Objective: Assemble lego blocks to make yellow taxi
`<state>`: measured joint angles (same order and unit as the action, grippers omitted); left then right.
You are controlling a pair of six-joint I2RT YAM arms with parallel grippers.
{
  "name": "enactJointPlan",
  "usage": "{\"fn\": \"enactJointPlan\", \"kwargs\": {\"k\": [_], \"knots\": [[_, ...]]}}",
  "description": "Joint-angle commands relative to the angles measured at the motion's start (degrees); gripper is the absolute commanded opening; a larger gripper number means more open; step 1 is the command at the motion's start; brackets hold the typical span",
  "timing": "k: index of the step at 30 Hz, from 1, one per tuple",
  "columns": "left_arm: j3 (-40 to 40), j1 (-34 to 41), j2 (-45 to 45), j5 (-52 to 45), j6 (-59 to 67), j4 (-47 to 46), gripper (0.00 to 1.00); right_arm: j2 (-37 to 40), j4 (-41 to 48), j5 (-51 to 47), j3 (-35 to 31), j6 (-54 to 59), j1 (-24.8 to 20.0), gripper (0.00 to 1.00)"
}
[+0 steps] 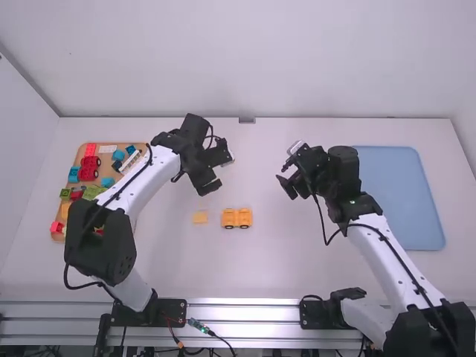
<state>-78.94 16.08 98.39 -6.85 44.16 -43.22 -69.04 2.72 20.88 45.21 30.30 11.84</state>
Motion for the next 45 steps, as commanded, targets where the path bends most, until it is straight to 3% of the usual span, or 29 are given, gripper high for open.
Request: {"fn": "enactJointPlan", "kwargs": {"k": [1, 8, 12, 18, 24, 32, 45], "knots": [[2.73, -2.4, -1.98, -9.57, 12.46, 2.25, 0.99, -4.01, -1.4, 4.7, -0.28, 4.7, -0.13, 0.99], [17.75, -5.88, -8.27, -16.46, 20.13, 14.93, 0.99, -18.83, -12.7, 14.29, -0.2, 8.55, 0.44, 0.99], [28.28, -5.73, -16.67, -16.74, 20.09, 23.52, 0.99, -23.96, -12.13, 18.95, -0.2, 18.1, 2.32, 0.99], [41.99, -7.5, -25.48, -24.65, 18.12, 36.54, 0.99, -26.21, -8.04, 19.63, -0.28, 25.97, 6.32, 0.99], [43.56, -12.68, -23.53, -31.39, 22.23, 32.72, 0.99, -28.6, -8.09, 20.22, -0.28, 25.33, 8.31, 0.99], [37.92, -13.84, -14.22, -36.79, 34.01, 22.21, 0.99, -30.52, -9.62, 20.59, -2.25, 26.51, 11.65, 0.99], [35.91, -13.94, -7.66, -35.78, 38.18, 21.22, 0.99, -31.39, -30.88, 22.03, -14.78, 20.92, 12.24, 0.99]]}}
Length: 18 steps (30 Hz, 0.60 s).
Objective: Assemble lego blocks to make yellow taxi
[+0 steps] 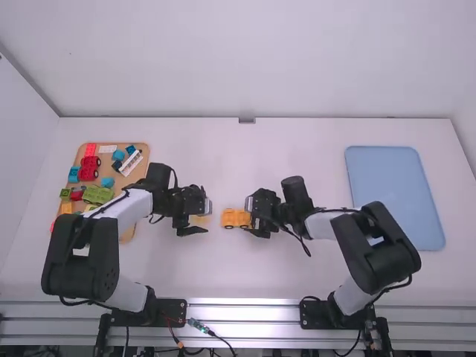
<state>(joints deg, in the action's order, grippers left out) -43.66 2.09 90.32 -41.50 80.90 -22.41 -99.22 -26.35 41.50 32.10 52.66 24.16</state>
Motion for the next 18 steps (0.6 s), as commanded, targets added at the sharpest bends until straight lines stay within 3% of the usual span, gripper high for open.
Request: {"fn": "enactJointPlan", "kwargs": {"k": [1, 7, 18], "knots": [[0.92, 0.09, 0.4, -1.14, 1.44, 0.7, 0.99, -1.52, -2.58, 1.97, -1.9, -1.42, -0.11, 0.99], [2.93, 0.15, 0.4, -1.16, 3.56, 1.68, 0.99, -8.07, -5.51, 4.98, 0.94, -3.41, -0.85, 0.99], [5.35, -2.95, 0.4, -1.14, 2.51, 4.96, 0.99, -10.59, 7.23, 5.9, 8.11, 2.21, 0.26, 0.99]]}}
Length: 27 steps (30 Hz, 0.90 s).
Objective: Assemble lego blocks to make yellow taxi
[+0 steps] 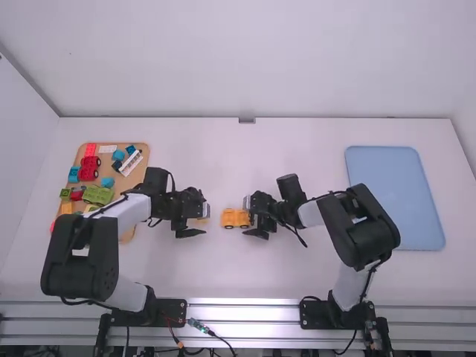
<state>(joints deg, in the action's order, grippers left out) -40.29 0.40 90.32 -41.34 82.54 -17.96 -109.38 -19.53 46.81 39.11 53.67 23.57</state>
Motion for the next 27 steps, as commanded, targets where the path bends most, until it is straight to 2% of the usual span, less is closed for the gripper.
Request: {"fn": "enactJointPlan", "kwargs": {"k": [1, 5, 11, 19, 22, 25, 27], "knots": [[2.56, -1.62, 0.4, -1.31, 0.9, 1.27, 0.99, -0.42, 0.26, 0.15, 0.98, 1.81, 1.16, 0.99], [4.81, -2.8, 0.4, -3.15, 0.92, 3.91, 0.99, -0.88, 0.26, -1.57, 1.25, 1.64, 2.69, 0.99], [3.87, -2.34, 0.4, -3.91, 1.79, 2.21, 0.99, -4.18, 0.63, -1.25, 3.45, 1.2, 2.62, 0.99], [3.63, -2.29, 0.47, -2.84, 2.64, 2.29, 0.99, -5.08, 0.68, -1.97, 4.22, 0.24, 2.73, 0.8], [3.43, -2.34, 2.06, -2.78, 2.19, 4.11, 1.0, -5.08, 0.72, -2.25, 4.22, 0.2, 2.62, 0.67], [2.73, -2.34, 5.34, -2.84, -0.28, 6.78, 1.0, -5.08, 0.74, -2.32, 4.24, 0.17, 2.62, 0.6], [1.42, -2.34, 7.57, -3.43, -0.2, 6.71, 1.0, -5.08, 0.74, -2.27, 4.2, 0.17, 2.62, 0.59]]}}
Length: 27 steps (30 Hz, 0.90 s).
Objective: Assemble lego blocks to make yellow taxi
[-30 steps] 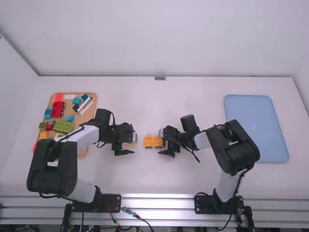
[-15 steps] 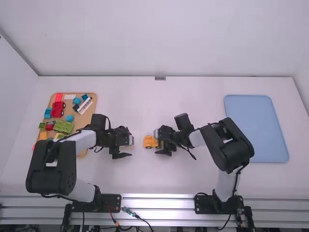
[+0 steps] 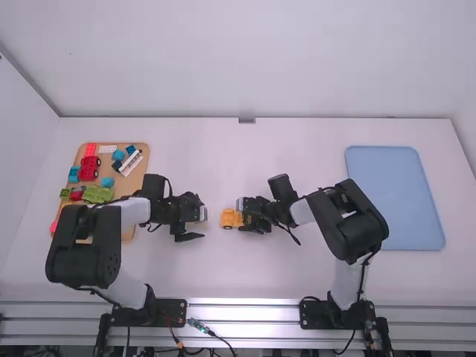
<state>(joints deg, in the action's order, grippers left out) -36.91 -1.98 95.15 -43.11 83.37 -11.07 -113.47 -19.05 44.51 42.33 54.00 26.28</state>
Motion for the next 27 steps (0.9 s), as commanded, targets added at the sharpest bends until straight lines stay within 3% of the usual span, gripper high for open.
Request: {"fn": "enactJointPlan", "kwargs": {"k": [1, 7, 10, 21, 27], "knots": [[-2.73, 0.07, 3.64, -2.29, -1.05, -0.55, 1.0, -0.99, 0.26, 0.02, 0.98, -0.15, -0.09, 0.59], [-8.48, 0.09, 7.03, -1.88, 5.22, -9.03, 0.97, -0.97, 0.17, 0.02, 0.76, -0.15, -0.09, 0.59], [-9.55, 0.07, 7.48, 1.11, 4.59, -10.12, 0.89, -0.97, 0.24, 0.04, 0.85, -0.17, -0.09, 0.59], [-6.8, 0.04, 7.48, 2.27, 4.28, -6.84, 0.77, -0.97, 0.24, 0.07, 0.79, -0.17, -0.09, 0.59], [-5.11, 0.09, 7.48, 4.24, -3.02, -1.4, 0.68, -0.97, 0.24, 0.09, 0.79, -0.17, -0.09, 0.59]]}}
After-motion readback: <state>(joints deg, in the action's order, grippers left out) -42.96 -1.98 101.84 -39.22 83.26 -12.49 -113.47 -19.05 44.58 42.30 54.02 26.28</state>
